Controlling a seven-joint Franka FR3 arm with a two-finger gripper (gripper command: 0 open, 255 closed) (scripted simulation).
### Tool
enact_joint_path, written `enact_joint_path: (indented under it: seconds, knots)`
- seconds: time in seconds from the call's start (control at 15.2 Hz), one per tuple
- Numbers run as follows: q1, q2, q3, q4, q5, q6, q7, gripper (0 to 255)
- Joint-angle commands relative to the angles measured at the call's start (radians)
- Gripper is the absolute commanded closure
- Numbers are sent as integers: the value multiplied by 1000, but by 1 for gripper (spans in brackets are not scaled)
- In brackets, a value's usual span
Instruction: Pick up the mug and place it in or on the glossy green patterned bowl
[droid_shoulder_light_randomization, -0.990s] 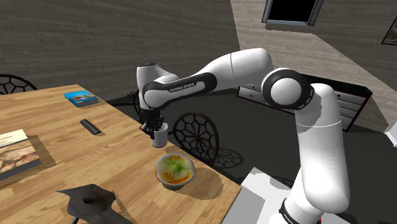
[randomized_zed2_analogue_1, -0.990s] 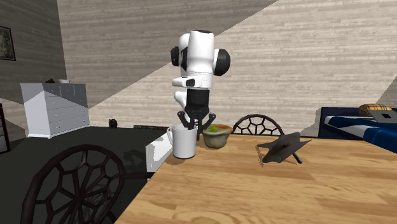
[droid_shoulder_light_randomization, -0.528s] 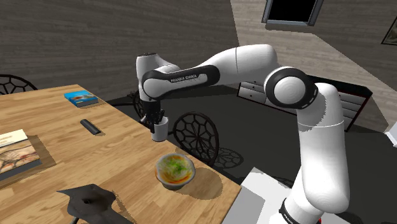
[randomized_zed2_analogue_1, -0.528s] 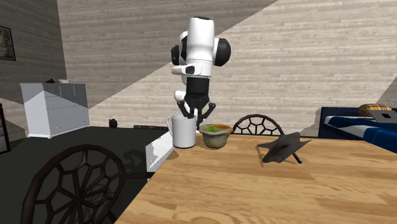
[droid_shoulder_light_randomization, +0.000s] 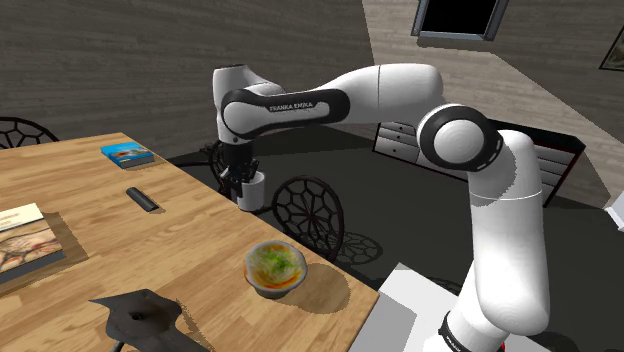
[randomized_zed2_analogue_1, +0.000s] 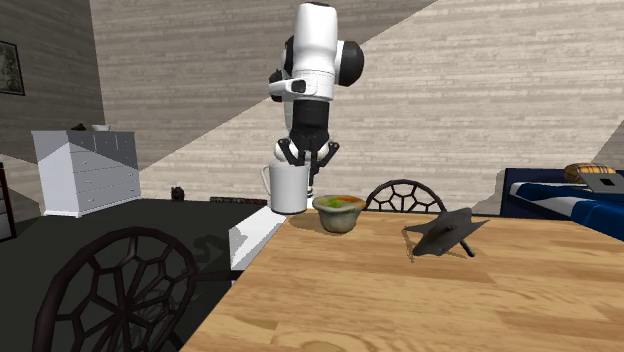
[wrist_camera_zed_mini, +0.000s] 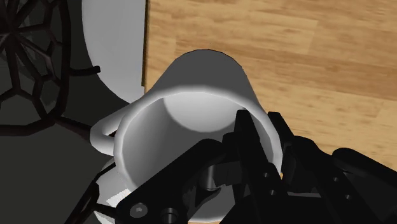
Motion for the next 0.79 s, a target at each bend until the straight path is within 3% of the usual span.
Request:
enact_joint_path:
  seconds: [0.0, 0.53, 0.73]
  knots:
    - [2, 1, 0, 29, 1, -28, -3, 255]
    - [11, 9, 2, 142, 1, -132, -11, 255]
    - [10, -114, 19, -27, 26, -86, 20, 255]
